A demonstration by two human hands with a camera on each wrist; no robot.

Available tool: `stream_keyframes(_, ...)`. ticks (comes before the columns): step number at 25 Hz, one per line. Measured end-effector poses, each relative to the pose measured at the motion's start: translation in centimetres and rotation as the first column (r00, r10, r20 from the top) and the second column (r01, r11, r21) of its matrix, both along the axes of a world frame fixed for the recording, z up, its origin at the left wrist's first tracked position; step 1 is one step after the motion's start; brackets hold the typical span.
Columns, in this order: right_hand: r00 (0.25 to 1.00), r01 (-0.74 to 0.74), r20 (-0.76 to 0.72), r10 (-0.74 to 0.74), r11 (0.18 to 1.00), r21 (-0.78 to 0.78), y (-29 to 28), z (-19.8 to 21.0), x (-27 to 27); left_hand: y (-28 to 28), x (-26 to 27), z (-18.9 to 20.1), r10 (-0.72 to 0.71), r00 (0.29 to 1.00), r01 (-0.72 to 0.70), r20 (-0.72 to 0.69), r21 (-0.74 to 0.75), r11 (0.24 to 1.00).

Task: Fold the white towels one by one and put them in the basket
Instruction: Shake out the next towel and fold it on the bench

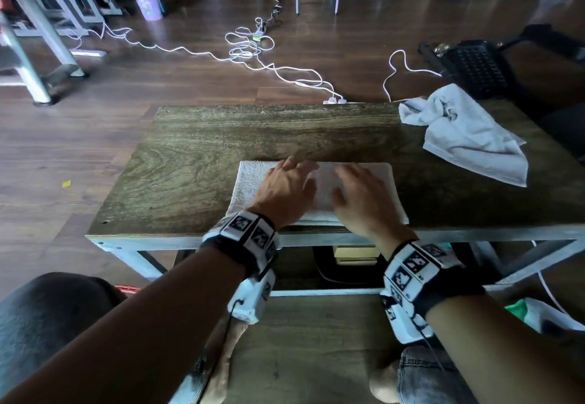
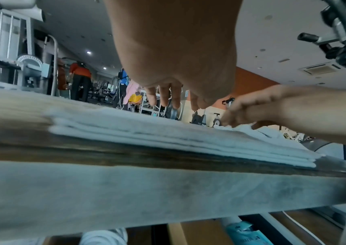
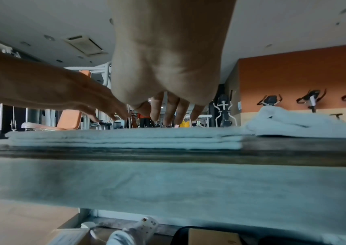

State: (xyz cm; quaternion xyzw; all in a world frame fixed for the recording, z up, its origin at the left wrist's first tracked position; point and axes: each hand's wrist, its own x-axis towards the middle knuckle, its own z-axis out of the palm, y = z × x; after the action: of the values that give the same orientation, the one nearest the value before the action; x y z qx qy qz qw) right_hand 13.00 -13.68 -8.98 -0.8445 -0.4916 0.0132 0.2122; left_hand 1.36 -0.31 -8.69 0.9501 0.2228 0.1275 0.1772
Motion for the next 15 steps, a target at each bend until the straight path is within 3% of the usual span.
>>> stream_keyframes(2,0.998,-0.057,-0.023,0.054,0.992,-0.115,2.2,-1.4,-0.5,-0.6,1.6,-1.4,0.028,0.993,-0.029,-0.111,-0.003,1.0)
stream_keyframes(5,0.99,0.001,0.136,0.029,0.976,-0.22,2.8,-3.8,-0.4,-0.6,1.5,-3.7,0.081,0.967,-0.062,-0.242,0.082,0.995)
stream_keyframes(15,0.996,0.09,0.051,-0.079,0.966,-0.243,2.1,-4.7,0.8,-0.2,0.3,-3.7,0.131,0.961,-0.125,-0.243,0.044,0.991)
